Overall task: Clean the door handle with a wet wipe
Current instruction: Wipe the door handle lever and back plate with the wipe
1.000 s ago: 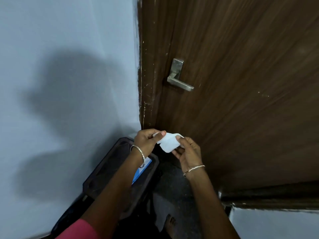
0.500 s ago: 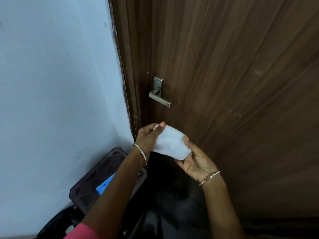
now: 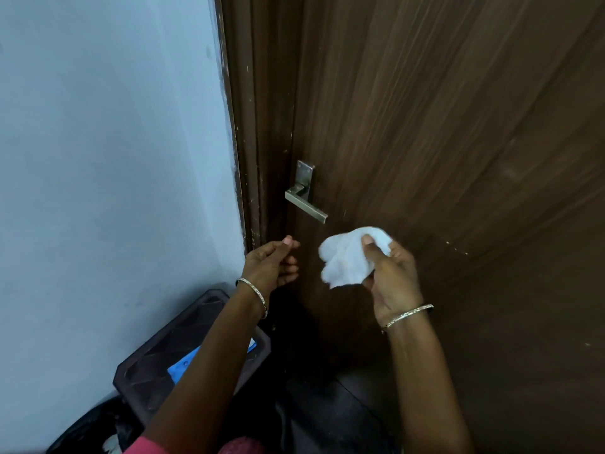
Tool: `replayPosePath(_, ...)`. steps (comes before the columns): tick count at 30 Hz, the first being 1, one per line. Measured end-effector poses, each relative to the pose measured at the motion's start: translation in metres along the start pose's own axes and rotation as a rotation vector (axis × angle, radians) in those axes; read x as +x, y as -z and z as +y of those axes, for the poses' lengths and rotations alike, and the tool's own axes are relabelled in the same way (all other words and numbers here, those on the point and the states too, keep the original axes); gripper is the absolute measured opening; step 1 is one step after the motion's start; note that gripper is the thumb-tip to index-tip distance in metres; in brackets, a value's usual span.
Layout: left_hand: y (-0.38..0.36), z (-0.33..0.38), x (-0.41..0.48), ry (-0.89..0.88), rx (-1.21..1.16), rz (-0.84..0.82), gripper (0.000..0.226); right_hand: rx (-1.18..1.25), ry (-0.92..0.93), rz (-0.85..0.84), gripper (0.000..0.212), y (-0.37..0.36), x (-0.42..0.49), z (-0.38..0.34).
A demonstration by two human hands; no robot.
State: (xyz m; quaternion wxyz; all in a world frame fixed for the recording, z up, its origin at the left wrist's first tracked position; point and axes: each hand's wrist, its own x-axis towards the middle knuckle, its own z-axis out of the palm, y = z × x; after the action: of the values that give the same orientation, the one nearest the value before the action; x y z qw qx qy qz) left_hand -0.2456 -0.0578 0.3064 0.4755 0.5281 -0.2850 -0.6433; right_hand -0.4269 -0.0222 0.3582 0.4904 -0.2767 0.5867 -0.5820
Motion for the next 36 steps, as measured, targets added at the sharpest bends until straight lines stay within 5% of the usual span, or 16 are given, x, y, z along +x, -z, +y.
replayPosePath(6, 0.008, 0.013, 0.047, 0.037, -0.042, 0.08, 0.024, -0.58, 0.606, 0.139, 0.021, -0.048, 0.035, -0.01)
replayPosePath(11, 0.013, 0.015, 0.079, 0.079, -0.05, 0.096, 0.019, -0.938, 0.575, -0.136, 0.035, -0.089, 0.059, 0.024)
replayPosePath(16, 0.019, 0.009, 0.107, 0.14, -0.046, 0.074, 0.019, -0.87, 0.722, -0.022, 0.013, -0.064, 0.075, 0.041)
replayPosePath(23, 0.016, 0.005, 0.119, 0.241, -0.106, 0.036, 0.024, -0.848, 0.826, 0.258, 0.021, -0.075, 0.072, 0.055)
replayPosePath(28, 0.017, 0.008, 0.119, 0.256, -0.151, 0.039, 0.021, -1.192, 0.897, 0.037, 0.04, -0.116, 0.091, 0.045)
replayPosePath(36, 0.015, 0.023, 0.122, 0.191, -0.136, 0.037, 0.022, -1.233, 0.966, -0.005, 0.043, -0.108, 0.095, 0.048)
